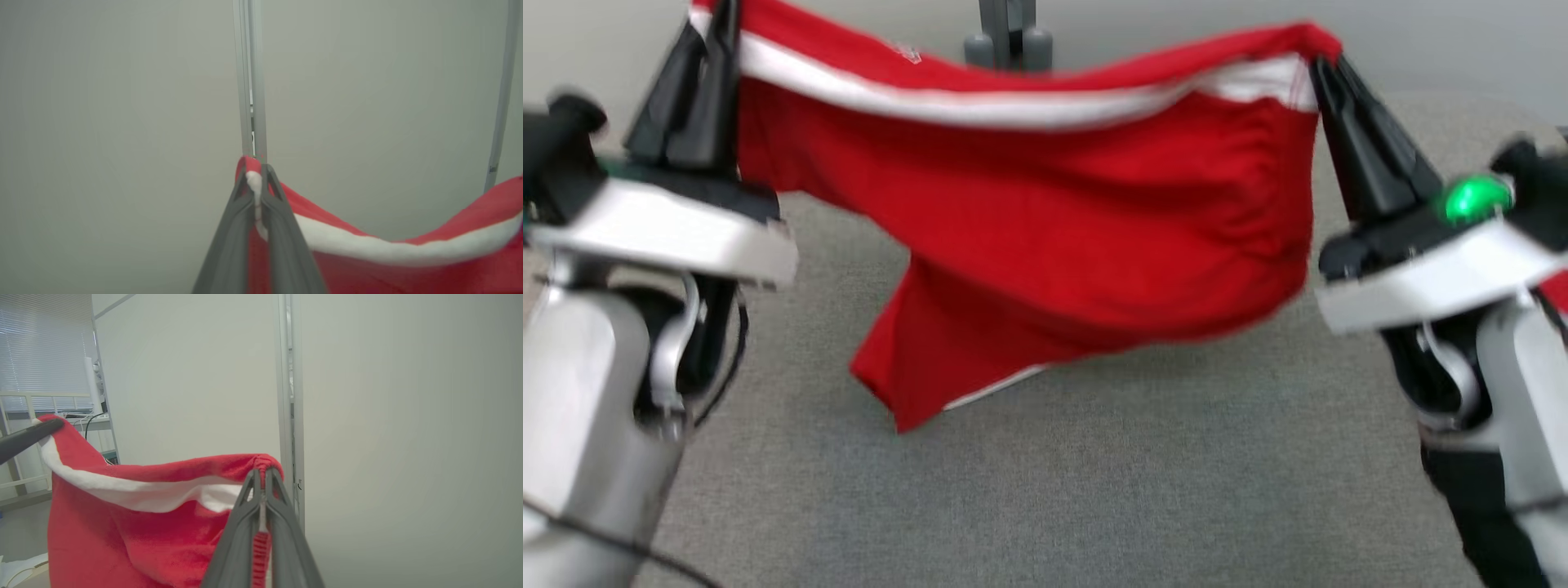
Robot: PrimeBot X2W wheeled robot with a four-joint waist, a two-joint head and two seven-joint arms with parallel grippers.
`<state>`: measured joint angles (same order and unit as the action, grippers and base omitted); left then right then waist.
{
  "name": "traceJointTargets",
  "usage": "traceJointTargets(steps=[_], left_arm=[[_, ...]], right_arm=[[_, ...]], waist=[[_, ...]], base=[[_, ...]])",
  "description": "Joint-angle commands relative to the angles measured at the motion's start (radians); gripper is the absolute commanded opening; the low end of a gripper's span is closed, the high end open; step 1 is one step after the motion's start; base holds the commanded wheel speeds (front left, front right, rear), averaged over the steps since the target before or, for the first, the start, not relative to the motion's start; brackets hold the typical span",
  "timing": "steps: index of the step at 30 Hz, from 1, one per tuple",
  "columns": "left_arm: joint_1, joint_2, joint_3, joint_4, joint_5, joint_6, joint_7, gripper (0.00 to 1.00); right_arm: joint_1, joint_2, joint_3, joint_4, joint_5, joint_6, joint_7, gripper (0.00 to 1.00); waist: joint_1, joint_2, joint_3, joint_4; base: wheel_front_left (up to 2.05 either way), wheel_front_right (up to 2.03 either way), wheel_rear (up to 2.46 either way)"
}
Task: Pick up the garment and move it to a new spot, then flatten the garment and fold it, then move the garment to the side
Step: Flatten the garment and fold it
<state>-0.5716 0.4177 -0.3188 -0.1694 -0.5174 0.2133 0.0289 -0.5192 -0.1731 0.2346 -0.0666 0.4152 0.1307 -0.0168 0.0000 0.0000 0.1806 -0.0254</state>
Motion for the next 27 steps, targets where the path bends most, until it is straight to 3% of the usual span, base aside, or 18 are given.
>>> traceJointTargets(steps=[1, 8, 16, 19, 21, 22, 27], left_arm=[[-0.066, -0.011, 0.002, 0.064, -0.01, -0.021, -0.004, 0.0], [-0.383, -0.066, -0.024, 0.447, -0.016, -0.121, -0.022, 0.0], [-0.715, -0.096, -0.018, 0.836, 0.016, -0.159, -0.095, 0.0], [-0.768, -0.108, -0.013, 0.922, 0.007, -0.169, -0.107, 0.0], [-0.814, -0.131, -0.02, 1.003, -0.007, -0.194, -0.092, 0.0], [-0.841, -0.157, -0.028, 1.081, -0.019, -0.229, -0.079, 0.0], [-0.833, -0.201, -0.041, 1.219, -0.031, -0.276, -0.127, 0.0]], right_arm=[[-0.067, -0.009, 0.008, 0.061, 0.014, 0.0, -0.008, 0.0], [-0.408, -0.008, 0.073, 0.385, 0.046, 0.0, -0.062, 0.0], [-0.766, 0.043, 0.111, 0.782, 0.047, 0.0, -0.22, 0.0], [-0.816, 0.063, 0.109, 0.872, 0.037, 0.0, -0.238, 0.0], [-0.858, 0.077, 0.098, 0.963, 0.038, 0.0, -0.245, 0.0], [-0.888, 0.087, 0.104, 1.042, 0.025, 0.0, -0.249, 0.0], [-0.908, 0.11, 0.15, 1.146, 0.02, 0.0, -0.25, 0.0]], waist=[[0.0, 0.0, 0.027, -0.006], [0.0, 0.0, 0.104, -0.006], [0.0, 0.0, 0.153, -0.021], [0.0, 0.0, 0.161, -0.019], [0.0, 0.0, 0.172, -0.011], [0.0, 0.0, 0.18, -0.001], [0.0, 0.0, 0.215, 0.024]], base=[[0.0, 0.0, 0.0], [0.0, 0.0, 0.0], [0.0, 0.0, 0.0], [0.0, 0.0, 0.0], [0.0, 0.0, 0.0], [0.0, 0.0, 0.0], [0.0, 0.0, 0.0]])
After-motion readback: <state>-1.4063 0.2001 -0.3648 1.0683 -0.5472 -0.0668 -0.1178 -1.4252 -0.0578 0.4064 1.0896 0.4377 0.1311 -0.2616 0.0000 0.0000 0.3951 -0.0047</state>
